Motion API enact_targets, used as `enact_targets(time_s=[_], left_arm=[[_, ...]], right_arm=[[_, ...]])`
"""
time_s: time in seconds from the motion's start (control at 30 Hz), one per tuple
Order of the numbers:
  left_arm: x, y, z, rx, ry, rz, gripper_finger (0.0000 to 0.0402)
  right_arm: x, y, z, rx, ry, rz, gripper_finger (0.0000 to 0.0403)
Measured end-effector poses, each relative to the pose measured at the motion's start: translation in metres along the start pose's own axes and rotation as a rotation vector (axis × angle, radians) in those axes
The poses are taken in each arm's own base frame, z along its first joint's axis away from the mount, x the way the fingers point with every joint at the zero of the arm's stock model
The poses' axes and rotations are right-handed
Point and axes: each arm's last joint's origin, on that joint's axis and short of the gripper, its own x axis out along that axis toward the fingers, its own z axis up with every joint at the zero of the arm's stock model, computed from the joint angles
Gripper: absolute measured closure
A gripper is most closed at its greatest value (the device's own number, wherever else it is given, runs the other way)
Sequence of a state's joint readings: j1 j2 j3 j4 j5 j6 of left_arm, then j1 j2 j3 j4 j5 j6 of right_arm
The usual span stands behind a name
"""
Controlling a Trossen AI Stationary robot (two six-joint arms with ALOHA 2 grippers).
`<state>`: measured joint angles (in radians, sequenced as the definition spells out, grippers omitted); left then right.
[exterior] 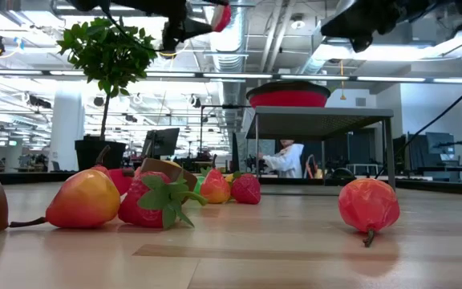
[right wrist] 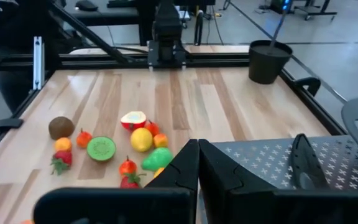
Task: Pick & Place Fruit
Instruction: Put the red half apple into the red colander on the shelf
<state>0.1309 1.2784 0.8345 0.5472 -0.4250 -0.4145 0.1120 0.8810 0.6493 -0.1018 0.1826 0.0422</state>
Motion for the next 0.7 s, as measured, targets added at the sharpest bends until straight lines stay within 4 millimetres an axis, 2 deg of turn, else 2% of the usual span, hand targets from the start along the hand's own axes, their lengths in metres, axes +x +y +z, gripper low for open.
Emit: enact_targets(time_s=[0.23, 0.43, 0.7], left_arm=[[0.034, 0.005, -0.006, 0.045, 0.023, -0.035, 0.0141], [0.07, 0.009, 0.002, 0.133, -0.005, -0.016, 0.0141], [0.1, 0.021, -0.002, 0.194, 0.001, 0.005, 0.014]], right_arm=[[-0.002, 0.001, 0.003, -0.004, 0.01, 0.005, 0.04], [-0.002, 0.001, 0.003, -0.003, 0.01, 0.005, 0.04], [-0.001, 0.0, 0.003, -0.008, 0.01, -0.001, 0.04]])
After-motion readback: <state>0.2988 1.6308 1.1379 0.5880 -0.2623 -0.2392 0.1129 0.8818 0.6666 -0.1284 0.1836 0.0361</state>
